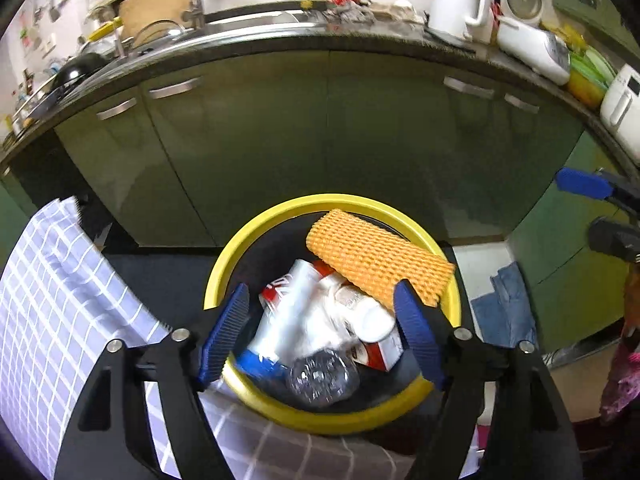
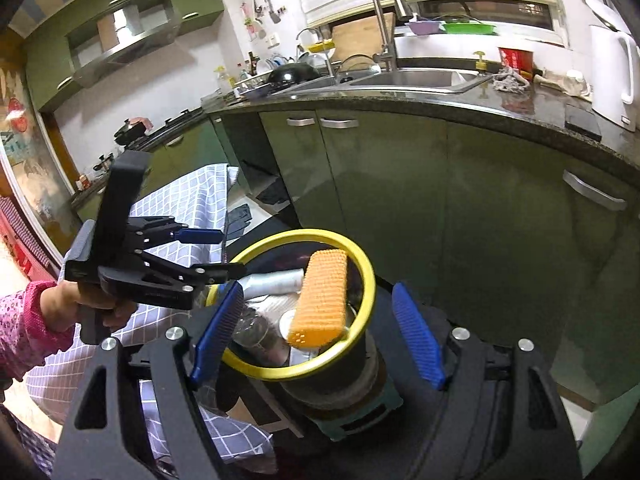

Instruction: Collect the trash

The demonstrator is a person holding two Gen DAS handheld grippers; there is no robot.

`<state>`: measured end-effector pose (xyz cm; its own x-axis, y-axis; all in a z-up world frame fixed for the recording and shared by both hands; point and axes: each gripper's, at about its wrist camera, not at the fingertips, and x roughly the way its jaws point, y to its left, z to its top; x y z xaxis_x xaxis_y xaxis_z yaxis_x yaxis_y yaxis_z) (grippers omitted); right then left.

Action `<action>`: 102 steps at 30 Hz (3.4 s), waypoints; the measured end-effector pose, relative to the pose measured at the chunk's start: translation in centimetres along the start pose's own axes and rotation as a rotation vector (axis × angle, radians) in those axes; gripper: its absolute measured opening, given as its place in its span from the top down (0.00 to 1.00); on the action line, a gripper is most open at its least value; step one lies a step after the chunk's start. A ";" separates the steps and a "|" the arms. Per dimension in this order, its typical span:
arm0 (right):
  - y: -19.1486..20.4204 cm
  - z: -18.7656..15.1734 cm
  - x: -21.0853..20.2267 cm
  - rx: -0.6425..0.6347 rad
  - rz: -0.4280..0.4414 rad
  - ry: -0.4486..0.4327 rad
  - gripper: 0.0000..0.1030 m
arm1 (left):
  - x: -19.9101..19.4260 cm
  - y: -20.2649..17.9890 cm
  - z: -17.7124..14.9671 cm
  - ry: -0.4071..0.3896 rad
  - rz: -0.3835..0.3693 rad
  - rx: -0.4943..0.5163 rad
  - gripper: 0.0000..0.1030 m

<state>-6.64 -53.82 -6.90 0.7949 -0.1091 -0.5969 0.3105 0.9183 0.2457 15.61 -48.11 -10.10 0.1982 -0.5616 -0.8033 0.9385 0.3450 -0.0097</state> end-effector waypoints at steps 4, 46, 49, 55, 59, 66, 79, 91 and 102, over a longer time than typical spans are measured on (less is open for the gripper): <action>1.8 -0.2 0.5 -0.027 0.046 0.012 0.28 | -5.5 0.5 -2.6 -0.088 0.048 -0.058 0.10; 18.2 -2.4 -2.4 -0.303 0.143 -0.095 0.07 | -35.8 -0.9 -32.0 -0.385 0.878 -0.667 0.05; 18.2 -2.4 -2.3 -0.302 0.149 -0.095 0.07 | -35.8 -0.9 -31.8 -0.383 0.875 -0.664 0.05; 18.3 -2.4 -2.3 -0.302 0.151 -0.097 0.07 | -36.0 -1.0 -31.8 -0.387 0.875 -0.663 0.05; 18.3 -2.4 -2.3 -0.300 0.152 -0.097 0.07 | -36.0 -1.0 -31.7 -0.387 0.874 -0.663 0.05; 18.4 -2.5 -2.2 -0.301 0.153 -0.095 0.07 | -35.8 -1.0 -31.3 -0.376 0.875 -0.655 0.05; 18.6 -2.9 -1.7 -0.295 0.157 -0.088 0.07 | -35.3 -0.9 -30.6 -0.370 0.867 -0.643 0.05; 18.6 -2.9 -1.6 -0.291 0.157 -0.086 0.07 | -35.0 -0.7 -30.1 -0.367 0.858 -0.635 0.05; 18.6 -3.2 -1.2 -0.289 0.156 -0.082 0.07 | -34.8 -0.7 -29.9 -0.363 0.854 -0.626 0.05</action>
<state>-3.50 -35.43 -4.09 0.8642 0.0219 -0.5026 0.0305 0.9949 0.0959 -0.38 -6.31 -0.01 0.8764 -0.1107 -0.4687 0.1678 0.9824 0.0818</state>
